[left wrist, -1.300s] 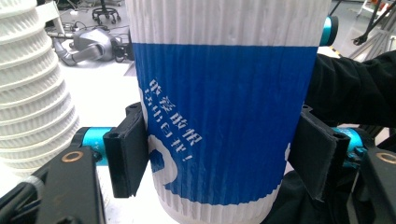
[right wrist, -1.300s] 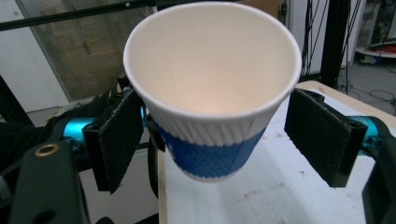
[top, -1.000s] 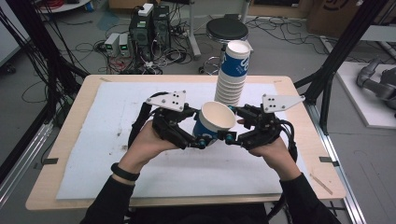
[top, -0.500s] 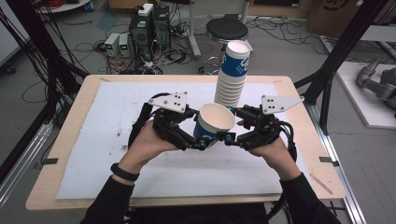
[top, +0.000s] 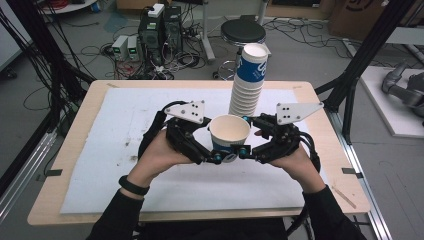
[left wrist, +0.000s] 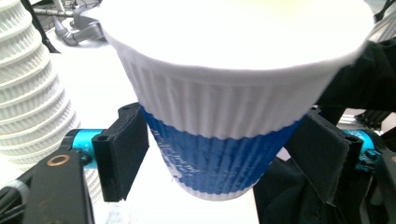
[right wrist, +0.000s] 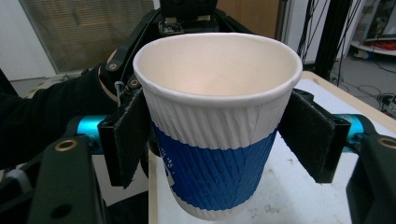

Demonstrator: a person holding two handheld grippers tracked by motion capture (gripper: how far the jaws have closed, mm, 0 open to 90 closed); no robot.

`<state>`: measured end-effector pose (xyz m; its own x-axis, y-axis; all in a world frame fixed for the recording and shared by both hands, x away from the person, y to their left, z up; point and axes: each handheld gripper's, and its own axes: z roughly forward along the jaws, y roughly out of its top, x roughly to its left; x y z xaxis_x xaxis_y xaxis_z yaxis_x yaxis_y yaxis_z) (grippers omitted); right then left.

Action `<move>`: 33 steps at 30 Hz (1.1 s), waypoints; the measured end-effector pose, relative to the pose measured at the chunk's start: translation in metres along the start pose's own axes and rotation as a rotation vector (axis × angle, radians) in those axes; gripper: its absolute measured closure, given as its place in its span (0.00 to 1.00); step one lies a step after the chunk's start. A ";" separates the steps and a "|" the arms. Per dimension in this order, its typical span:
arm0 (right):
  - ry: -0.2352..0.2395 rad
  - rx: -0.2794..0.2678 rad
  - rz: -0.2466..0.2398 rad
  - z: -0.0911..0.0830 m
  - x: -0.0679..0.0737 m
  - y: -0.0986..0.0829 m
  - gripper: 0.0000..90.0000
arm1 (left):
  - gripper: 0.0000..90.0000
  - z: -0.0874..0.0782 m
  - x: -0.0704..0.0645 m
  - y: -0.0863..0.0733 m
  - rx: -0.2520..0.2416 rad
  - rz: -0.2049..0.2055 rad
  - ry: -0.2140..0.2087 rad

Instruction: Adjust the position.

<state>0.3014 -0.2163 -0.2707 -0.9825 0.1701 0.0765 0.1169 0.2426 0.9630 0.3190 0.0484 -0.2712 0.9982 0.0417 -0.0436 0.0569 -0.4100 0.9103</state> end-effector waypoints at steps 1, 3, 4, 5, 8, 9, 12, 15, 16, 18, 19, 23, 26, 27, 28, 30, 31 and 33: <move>-0.001 0.005 0.002 0.000 0.000 0.000 0.30 | 0.25 0.001 0.000 0.000 0.004 -0.004 -0.006; 0.001 0.002 -0.001 0.002 0.000 -0.001 0.30 | 0.26 0.003 0.000 0.000 0.001 -0.006 -0.006; 0.001 0.005 0.000 0.003 0.000 -0.001 0.30 | 0.26 0.004 0.000 0.000 -0.001 -0.008 -0.006; 0.005 0.004 0.005 0.004 0.000 -0.002 0.30 | 0.26 0.004 0.001 0.000 0.000 -0.010 -0.009; 0.004 0.000 0.008 0.006 0.000 -0.004 0.30 | 0.28 0.005 0.002 -0.001 0.003 -0.013 -0.019; 0.004 -0.005 0.009 0.006 0.000 -0.004 0.30 | 0.28 0.005 0.002 -0.001 -0.006 -0.019 -0.020; -0.001 -0.018 0.009 0.005 0.000 -0.004 0.31 | 0.29 0.004 0.003 -0.002 -0.024 -0.022 -0.028; 0.006 -0.026 0.014 0.005 0.000 -0.004 0.30 | 0.30 0.003 0.002 -0.002 -0.025 -0.022 -0.027; 0.004 -0.027 0.015 0.005 0.000 -0.004 0.30 | 0.30 0.003 0.002 -0.002 -0.031 -0.019 -0.028; 0.005 -0.040 0.017 0.005 0.000 -0.004 0.28 | 0.30 0.003 0.002 -0.001 -0.051 -0.023 -0.030; 0.003 -0.053 0.016 0.005 0.000 -0.005 0.28 | 0.30 0.003 0.002 -0.001 -0.060 -0.023 -0.031; 0.011 -0.083 0.041 0.005 0.001 -0.004 0.23 | 0.30 0.004 0.002 -0.001 -0.061 -0.018 -0.031; 0.011 -0.095 0.042 0.004 0.002 -0.003 0.22 | 0.30 0.006 0.001 -0.001 -0.060 -0.019 -0.033; 0.012 -0.094 0.043 0.004 0.002 -0.002 0.22 | 0.30 0.006 0.001 -0.001 -0.058 -0.020 -0.034; 0.012 -0.091 0.042 0.005 0.002 -0.002 0.22 | 0.30 0.007 0.001 -0.001 -0.057 -0.019 -0.037; 0.017 -0.088 0.048 0.006 0.001 -0.003 0.22 | 0.30 0.008 0.001 -0.001 -0.052 -0.021 -0.036; 0.019 -0.084 0.050 0.006 0.001 -0.003 0.21 | 0.30 0.008 0.000 -0.001 -0.050 -0.021 -0.036; 0.020 -0.082 0.057 0.007 0.001 -0.003 0.21 | 0.30 0.010 0.000 -0.001 -0.049 -0.021 -0.037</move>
<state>0.3008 -0.2097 -0.2752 -0.9773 0.1617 0.1366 0.1616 0.1535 0.9748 0.3193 0.0401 -0.2761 0.9969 0.0159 -0.0768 0.0773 -0.3640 0.9282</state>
